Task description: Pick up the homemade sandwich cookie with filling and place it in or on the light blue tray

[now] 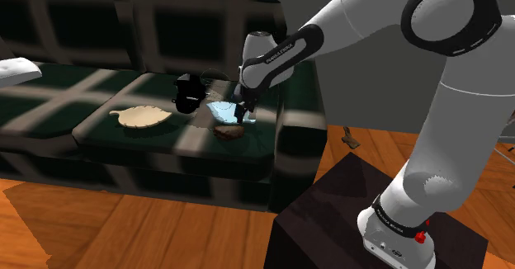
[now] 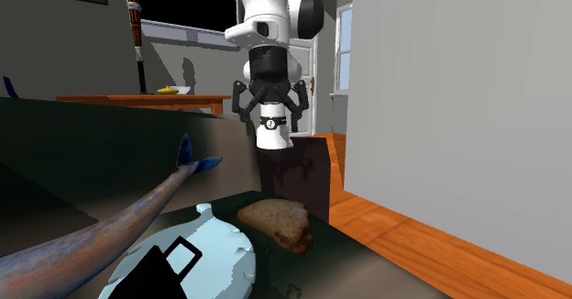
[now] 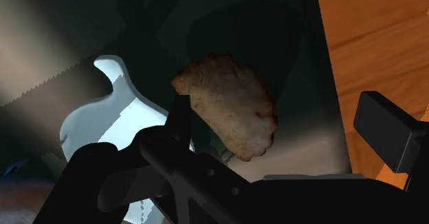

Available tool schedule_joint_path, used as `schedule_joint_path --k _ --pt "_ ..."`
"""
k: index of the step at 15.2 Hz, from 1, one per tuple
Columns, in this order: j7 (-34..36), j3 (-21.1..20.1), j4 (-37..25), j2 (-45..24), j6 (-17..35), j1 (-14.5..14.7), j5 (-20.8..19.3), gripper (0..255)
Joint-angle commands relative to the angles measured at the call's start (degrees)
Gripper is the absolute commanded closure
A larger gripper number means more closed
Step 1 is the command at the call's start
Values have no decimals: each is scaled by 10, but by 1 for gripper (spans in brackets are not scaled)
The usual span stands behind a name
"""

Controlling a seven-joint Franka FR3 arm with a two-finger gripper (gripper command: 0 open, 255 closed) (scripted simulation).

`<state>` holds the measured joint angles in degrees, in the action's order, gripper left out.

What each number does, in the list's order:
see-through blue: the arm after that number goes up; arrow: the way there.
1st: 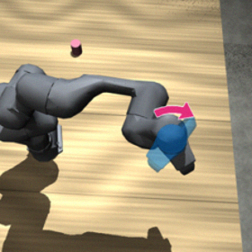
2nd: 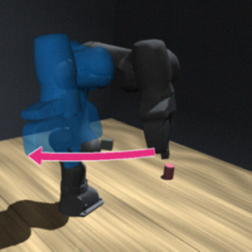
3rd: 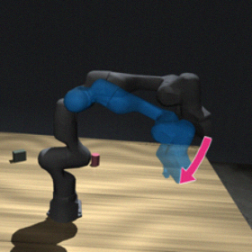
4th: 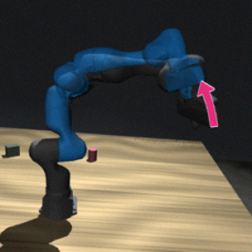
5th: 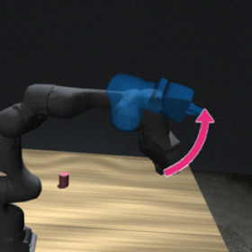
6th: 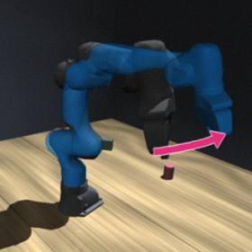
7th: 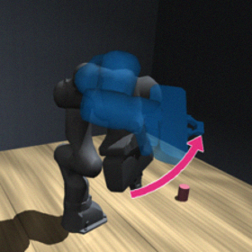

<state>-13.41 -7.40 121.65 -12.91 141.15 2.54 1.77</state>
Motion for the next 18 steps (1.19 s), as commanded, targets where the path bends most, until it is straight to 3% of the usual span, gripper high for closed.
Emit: schedule_joint_path --k 1,11,18 --pt "1 -1 -36 -48 19 5 -7 0" --pt "-4 2 -256 -261 45 32 -31 0" --pt "-2 6 -282 -310 68 38 -35 0"
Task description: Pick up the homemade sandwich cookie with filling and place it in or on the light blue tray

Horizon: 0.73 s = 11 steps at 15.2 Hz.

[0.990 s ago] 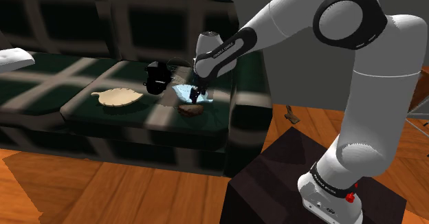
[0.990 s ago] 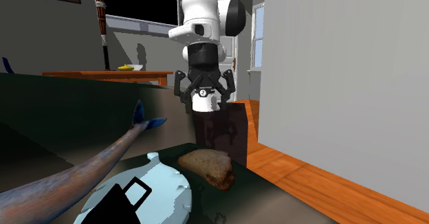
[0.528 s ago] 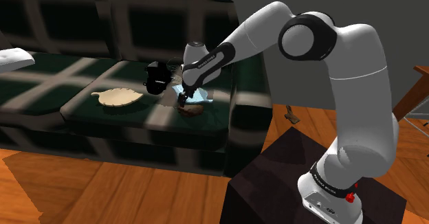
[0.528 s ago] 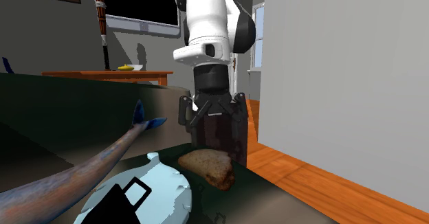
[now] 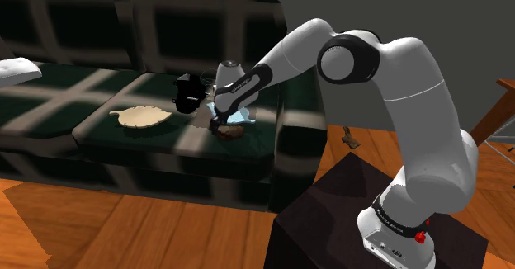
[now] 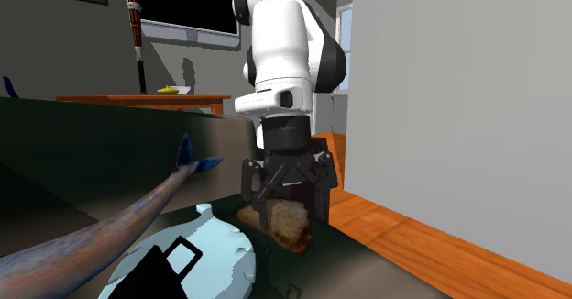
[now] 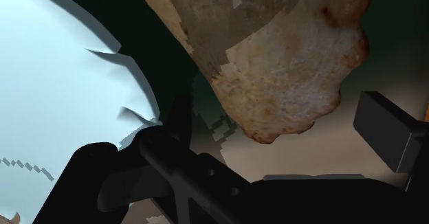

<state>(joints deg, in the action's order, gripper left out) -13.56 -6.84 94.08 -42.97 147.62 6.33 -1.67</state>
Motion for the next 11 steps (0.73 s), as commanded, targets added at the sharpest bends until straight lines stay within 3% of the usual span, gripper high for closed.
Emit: schedule_joint_path --k 1,8,9,11 --pt "0 1 -9 -13 5 1 -1 0" --pt "0 1 -9 -13 5 1 -1 0" --pt "0 1 -9 -13 5 1 -1 255" --pt "0 1 -9 -13 4 1 -1 255"
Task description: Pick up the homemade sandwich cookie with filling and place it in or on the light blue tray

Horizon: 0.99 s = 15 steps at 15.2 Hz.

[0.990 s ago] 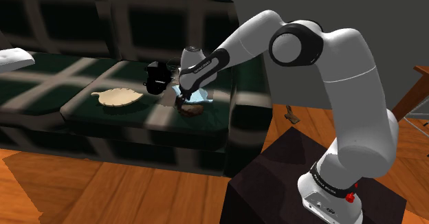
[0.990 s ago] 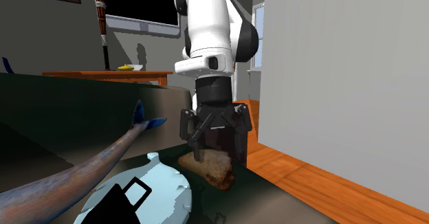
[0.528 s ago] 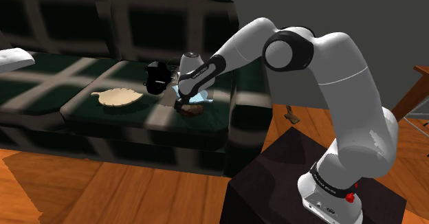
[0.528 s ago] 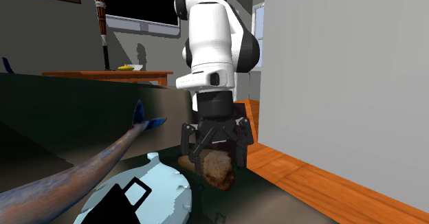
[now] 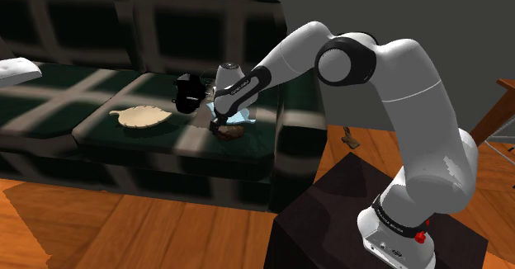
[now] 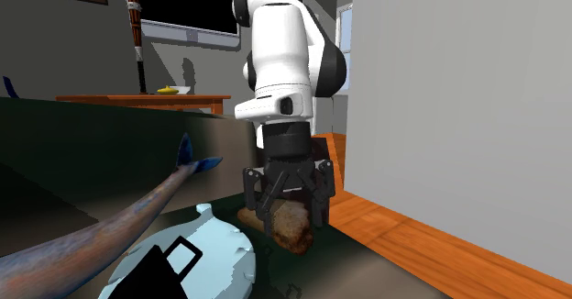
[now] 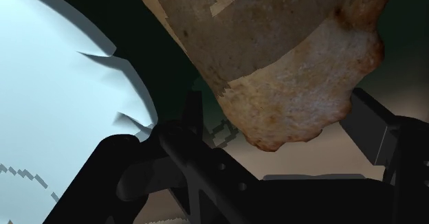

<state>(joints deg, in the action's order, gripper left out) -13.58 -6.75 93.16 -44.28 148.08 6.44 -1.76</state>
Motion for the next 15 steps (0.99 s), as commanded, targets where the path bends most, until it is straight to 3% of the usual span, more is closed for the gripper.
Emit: schedule_joint_path --k 1,7,15 --pt "0 0 0 0 0 0 0 255" --pt "0 0 0 0 0 0 0 255" --pt "0 -4 8 44 -37 -3 3 255"
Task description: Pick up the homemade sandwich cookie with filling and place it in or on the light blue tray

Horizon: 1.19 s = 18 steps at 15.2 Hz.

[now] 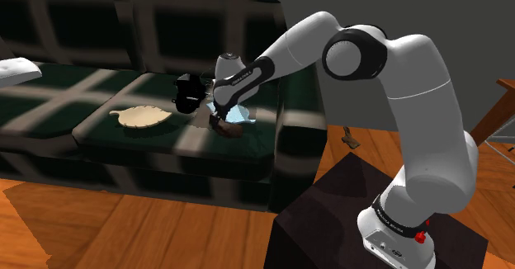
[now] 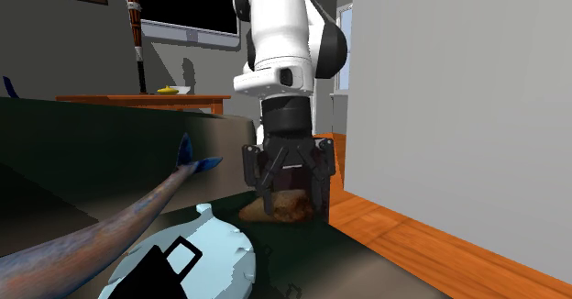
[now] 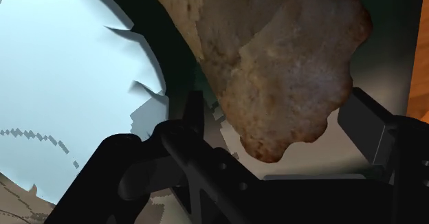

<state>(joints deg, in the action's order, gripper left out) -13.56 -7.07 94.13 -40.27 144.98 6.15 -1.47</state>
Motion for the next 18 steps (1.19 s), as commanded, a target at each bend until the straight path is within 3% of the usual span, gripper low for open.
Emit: schedule_joint_path --k 1,12,18 --pt "0 -1 -2 9 -11 0 1 255" --pt "0 -5 -7 59 -66 -4 5 255" --pt "-52 1 -175 -34 -144 -40 11 255"
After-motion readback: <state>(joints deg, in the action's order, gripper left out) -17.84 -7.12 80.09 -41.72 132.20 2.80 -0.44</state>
